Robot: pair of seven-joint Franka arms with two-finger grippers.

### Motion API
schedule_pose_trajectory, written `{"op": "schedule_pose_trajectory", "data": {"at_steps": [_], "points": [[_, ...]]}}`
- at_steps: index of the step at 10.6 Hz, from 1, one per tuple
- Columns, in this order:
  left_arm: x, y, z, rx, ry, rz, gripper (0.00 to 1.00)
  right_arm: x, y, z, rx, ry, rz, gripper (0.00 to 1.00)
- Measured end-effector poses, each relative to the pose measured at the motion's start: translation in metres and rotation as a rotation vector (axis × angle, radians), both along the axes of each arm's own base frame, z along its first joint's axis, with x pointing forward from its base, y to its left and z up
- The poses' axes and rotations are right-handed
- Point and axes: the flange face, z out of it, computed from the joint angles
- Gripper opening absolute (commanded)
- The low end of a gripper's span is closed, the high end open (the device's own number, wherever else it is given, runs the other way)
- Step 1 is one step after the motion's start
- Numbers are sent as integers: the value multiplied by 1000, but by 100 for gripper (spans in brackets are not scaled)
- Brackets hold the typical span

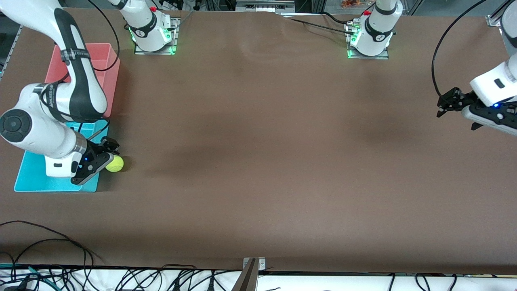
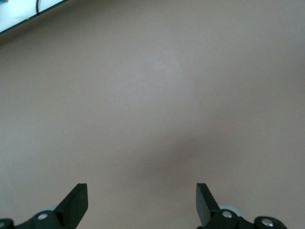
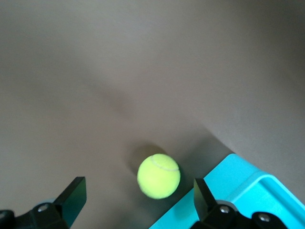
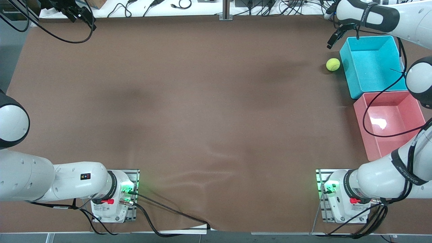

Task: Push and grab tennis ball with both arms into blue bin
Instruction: 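Lower the right gripper to the ball while the left gripper withdraws, then close the right gripper on the tennis ball and lift it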

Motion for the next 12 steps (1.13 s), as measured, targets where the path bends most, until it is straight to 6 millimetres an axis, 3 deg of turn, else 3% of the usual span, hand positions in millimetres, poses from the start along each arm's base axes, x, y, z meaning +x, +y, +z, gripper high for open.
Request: {"op": "schedule_pose_trajectory", "data": {"at_steps": [3, 7, 10, 12], "points": [[-7, -1, 36, -3, 26, 162, 100, 9, -12, -44, -1, -19, 127, 100], [-18, -8, 79, -20, 30, 382, 100, 10, -22, -72, -4, -2, 251, 100], [-24, -38, 83, -23, 59, 441, 100, 3, -36, -95, -2, 0, 322, 100], [-24, -44, 82, -21, 64, 447, 100, -3, -38, -103, 2, 16, 355, 100]]}}
